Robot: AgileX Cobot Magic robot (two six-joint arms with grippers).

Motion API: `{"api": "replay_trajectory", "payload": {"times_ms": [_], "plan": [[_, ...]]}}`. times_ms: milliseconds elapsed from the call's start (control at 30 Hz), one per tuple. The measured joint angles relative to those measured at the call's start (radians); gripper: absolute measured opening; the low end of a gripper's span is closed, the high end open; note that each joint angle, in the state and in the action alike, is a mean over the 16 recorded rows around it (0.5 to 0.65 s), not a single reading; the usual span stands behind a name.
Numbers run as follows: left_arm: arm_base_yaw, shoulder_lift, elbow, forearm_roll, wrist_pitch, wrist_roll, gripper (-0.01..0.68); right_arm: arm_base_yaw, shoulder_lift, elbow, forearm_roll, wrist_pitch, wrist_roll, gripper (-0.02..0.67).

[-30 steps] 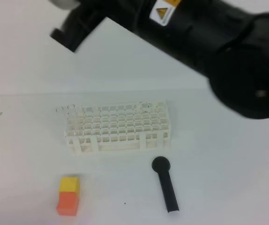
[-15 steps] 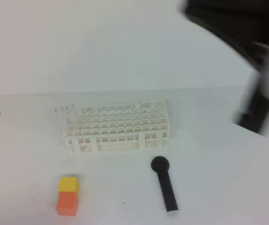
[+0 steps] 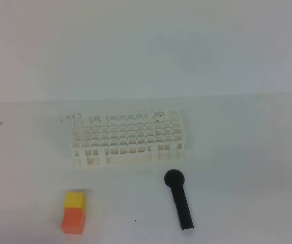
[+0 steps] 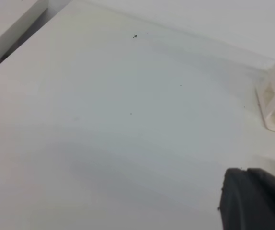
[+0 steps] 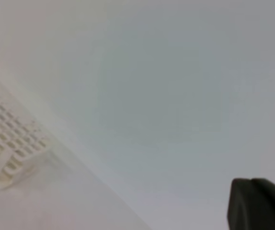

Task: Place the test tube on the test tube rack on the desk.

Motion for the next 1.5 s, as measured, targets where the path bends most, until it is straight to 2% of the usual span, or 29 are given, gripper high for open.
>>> {"api": "replay_trajectory", "payload": {"times_ms": [233, 500, 700, 1067, 1267, 1500], "plan": [[0.0, -0.001, 0.004, 0.0, 0.0, 0.0, -0.001, -0.119, -0.161, 0.16, 0.037, 0.005, -0.001, -0.001], [0.0, -0.001, 0.01, 0.001, -0.003, 0.0, -0.001, -0.141, -0.21, 0.275, 0.036, -0.005, 0.028, -0.001], [0.0, -0.001, 0.012, 0.001, -0.005, -0.001, -0.001, -0.143, -0.26, 0.35, 0.032, -0.021, 0.173, -0.001], [0.0, -0.001, 0.012, 0.001, -0.004, -0.001, -0.001, -0.169, -0.407, 0.478, 0.022, 0.038, 0.537, -0.001], [0.0, -0.001, 0.012, 0.001, -0.003, -0.001, -0.001, -0.217, -0.44, 0.51, 0.011, 0.117, 0.627, -0.001], [0.0, -0.001, 0.012, 0.001, -0.002, -0.001, -0.001, -0.289, -0.442, 0.511, 0.0, 0.187, 0.666, -0.001]]}}
